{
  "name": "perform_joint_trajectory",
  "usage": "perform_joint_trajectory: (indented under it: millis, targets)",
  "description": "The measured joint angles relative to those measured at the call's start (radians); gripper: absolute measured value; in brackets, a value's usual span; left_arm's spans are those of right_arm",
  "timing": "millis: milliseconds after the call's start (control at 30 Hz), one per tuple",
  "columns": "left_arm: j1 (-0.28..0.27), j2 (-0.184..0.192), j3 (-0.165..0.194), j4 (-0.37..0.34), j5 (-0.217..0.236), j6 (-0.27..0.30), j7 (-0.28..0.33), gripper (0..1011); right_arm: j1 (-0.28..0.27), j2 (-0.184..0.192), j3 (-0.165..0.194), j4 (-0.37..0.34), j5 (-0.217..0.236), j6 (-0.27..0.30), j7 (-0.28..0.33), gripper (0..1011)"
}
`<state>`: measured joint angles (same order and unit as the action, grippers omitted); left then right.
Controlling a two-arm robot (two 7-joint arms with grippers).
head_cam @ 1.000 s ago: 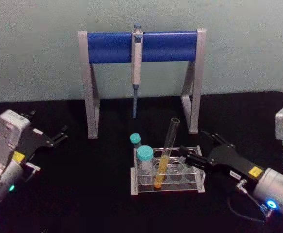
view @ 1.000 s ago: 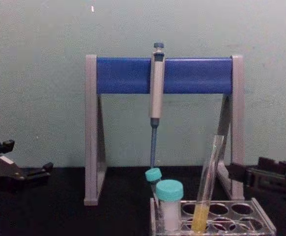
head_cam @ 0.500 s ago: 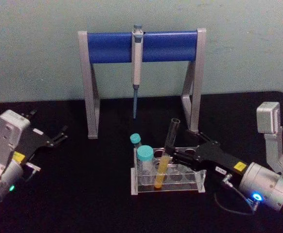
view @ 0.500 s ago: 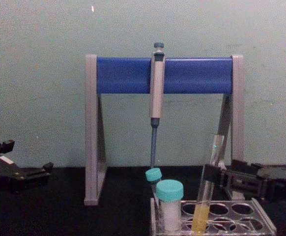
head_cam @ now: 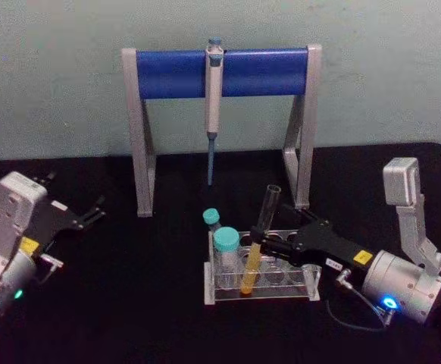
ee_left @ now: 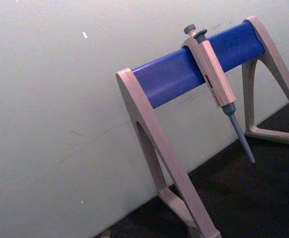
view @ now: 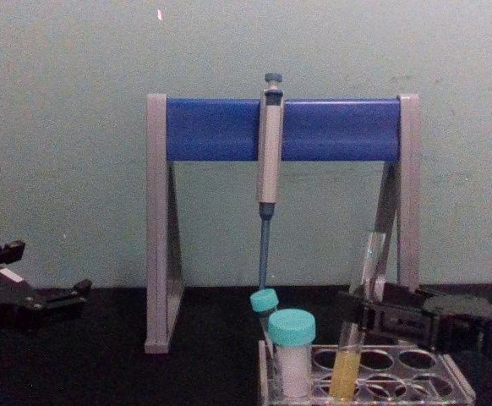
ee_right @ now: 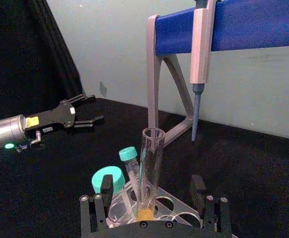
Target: Pick up the test tube from the test tube rack, shake it, then place it back into the test tube rack.
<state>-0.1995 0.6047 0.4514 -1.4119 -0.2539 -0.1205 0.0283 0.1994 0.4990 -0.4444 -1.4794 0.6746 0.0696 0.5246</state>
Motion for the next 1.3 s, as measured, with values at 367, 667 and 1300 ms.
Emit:
perform_joint_trajectory:
  millis: [367, 667, 1300]
  targets:
    - [0.0, 0.0, 0.0, 0.0, 0.0, 0.0, 0.0, 1001, 0.014, -0.007, -0.01, 0.013, -0.007, 0.0, -0.001, 1000]
    - [0.0, 0.0, 0.0, 0.0, 0.0, 0.0, 0.0, 1001, 0.017, -0.008, -0.014, 0.016, -0.016, 0.0, -0.005, 1000]
    - [0.0, 0.0, 0.0, 0.0, 0.0, 0.0, 0.0, 1001, 0.016, -0.008, -0.012, 0.016, -0.014, -0.001, -0.006, 765]
